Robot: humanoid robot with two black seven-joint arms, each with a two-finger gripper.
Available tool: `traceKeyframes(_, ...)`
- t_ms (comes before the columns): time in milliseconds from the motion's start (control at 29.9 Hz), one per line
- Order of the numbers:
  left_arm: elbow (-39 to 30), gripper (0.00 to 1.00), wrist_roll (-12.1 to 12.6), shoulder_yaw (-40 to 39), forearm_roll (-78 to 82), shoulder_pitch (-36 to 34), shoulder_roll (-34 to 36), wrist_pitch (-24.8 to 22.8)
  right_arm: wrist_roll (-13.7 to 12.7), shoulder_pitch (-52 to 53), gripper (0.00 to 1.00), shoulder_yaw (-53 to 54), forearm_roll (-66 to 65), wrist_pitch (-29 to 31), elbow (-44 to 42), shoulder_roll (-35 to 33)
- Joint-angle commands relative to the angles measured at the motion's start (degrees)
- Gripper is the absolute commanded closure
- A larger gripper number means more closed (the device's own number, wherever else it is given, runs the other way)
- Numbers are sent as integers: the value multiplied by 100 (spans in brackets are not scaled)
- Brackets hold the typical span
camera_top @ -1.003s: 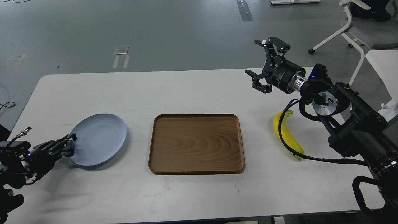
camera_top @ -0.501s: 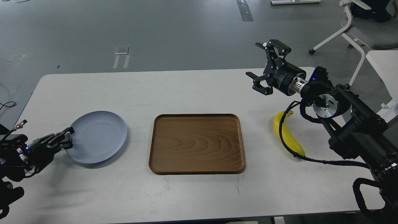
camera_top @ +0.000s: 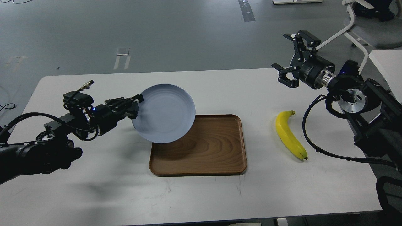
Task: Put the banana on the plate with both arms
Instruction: 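Lift the blue plate with the left gripper and set it on the tray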
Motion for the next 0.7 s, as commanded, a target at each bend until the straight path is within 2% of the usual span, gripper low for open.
traceKeyframes(0, 269, 100, 1, 408, 23, -92, -641, -10, 2, -66, 0, 20, 1, 1, 11, -88)
traceKeyframes(167, 594, 100, 1, 610, 23, -162, -1239, -27, 11, -154, 0, 90, 1, 1, 11, -96)
traceKeyframes(568, 814, 100, 1, 945, 23, -100, -1293, -45, 2, -198, 0, 108, 1, 1, 3, -88)
traceKeyframes(602, 814, 97, 1, 936, 23, -92, -1293, -45, 19, -189, 0, 125, 9, 1, 3, -62)
traceKeyframes(635, 806, 88, 1, 927, 14, -83, -1302, -45, 11, -189, 0, 195, 18, 1, 3, -35)
traceKeyframes(669, 797, 84, 1, 927, 14, -83, -1310, -45, 20, -198, 0, 222, 18, 1, 3, -26)
